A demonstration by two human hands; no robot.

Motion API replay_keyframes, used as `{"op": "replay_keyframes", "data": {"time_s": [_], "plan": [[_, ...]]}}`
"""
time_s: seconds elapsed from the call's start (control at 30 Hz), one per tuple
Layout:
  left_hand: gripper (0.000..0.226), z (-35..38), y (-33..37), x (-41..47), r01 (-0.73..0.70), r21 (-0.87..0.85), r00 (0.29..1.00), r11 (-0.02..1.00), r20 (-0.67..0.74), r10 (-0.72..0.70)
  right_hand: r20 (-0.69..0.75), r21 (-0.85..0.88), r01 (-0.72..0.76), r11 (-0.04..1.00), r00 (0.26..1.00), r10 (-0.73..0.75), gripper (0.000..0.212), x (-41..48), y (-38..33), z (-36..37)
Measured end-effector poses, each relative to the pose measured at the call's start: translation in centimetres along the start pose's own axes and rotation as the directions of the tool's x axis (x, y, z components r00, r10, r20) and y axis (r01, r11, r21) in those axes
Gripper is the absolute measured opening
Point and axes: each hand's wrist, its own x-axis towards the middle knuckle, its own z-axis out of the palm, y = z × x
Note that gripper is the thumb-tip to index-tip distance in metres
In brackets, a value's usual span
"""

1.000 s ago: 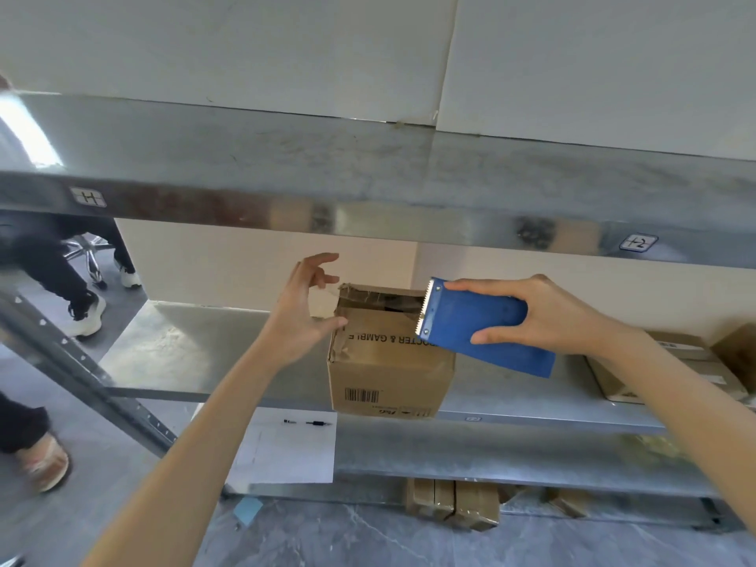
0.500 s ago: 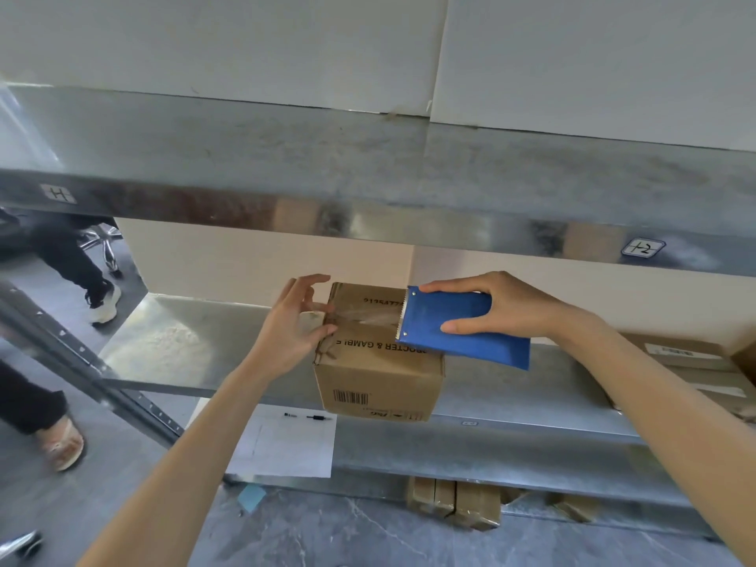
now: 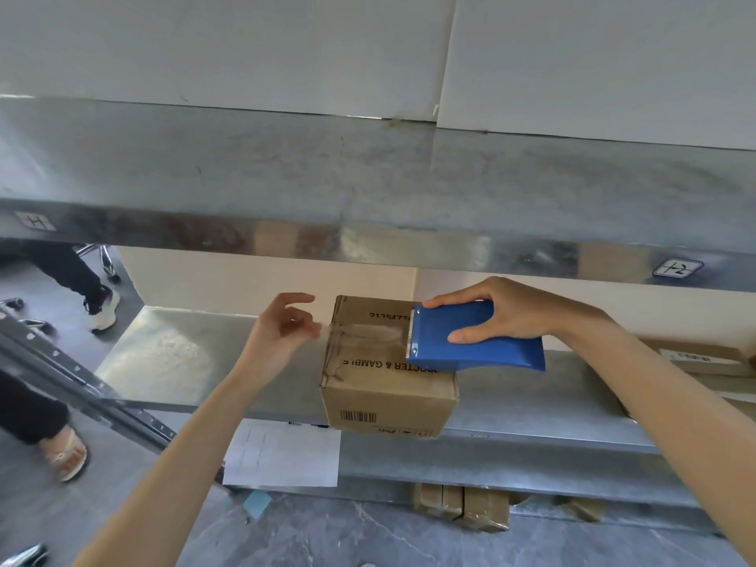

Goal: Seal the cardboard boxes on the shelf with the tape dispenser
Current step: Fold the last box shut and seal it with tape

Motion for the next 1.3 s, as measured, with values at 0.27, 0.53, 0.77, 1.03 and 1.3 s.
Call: {"op": "replay_keyframes", "data": {"time_s": [0.27, 0.53, 0.77, 1.03, 1.3], "plan": [[0.034, 0.2, -0.9, 1.3, 0.273, -0.165, 0.959, 0.948, -0.033, -0.282, 0.018, 0.011, -0.014, 1.0, 1.0, 0.014, 0.045, -0.3, -0.4, 0.1], [0.024, 2.1, -2.7, 0.3, 0.304, -0.177, 0.946, 0.936, -0.061, -0.319, -0.006, 0.002, -0.021, 1.0, 1.0, 0.021, 0.047, -0.3, -0.7, 0.4], [0.02, 3.9, -3.8, -0.8, 0.058, 0.083, 0.984, 0.995, -0.173, -0.043, -0.041, 0.022, -0.017, 1.0, 0.999, 0.018, 0.049, -0.5, -0.2, 0.7], [0.024, 2.0, -3.9, -0.6, 0.042, 0.255, 0.976, 0.966, -0.215, 0.015, -0.041, 0.013, -0.029, 1.0, 0.999, 0.029, 0.049, -0.5, -0.4, 0.6], [0.037, 5.6, 1.0, -1.5, -0.212, 0.513, 0.974, 0.832, 0.036, 0.226, 0.027, -0.001, -0.007, 1.0, 1.0, 0.007, 0.042, -0.4, -0.1, 0.1]]}}
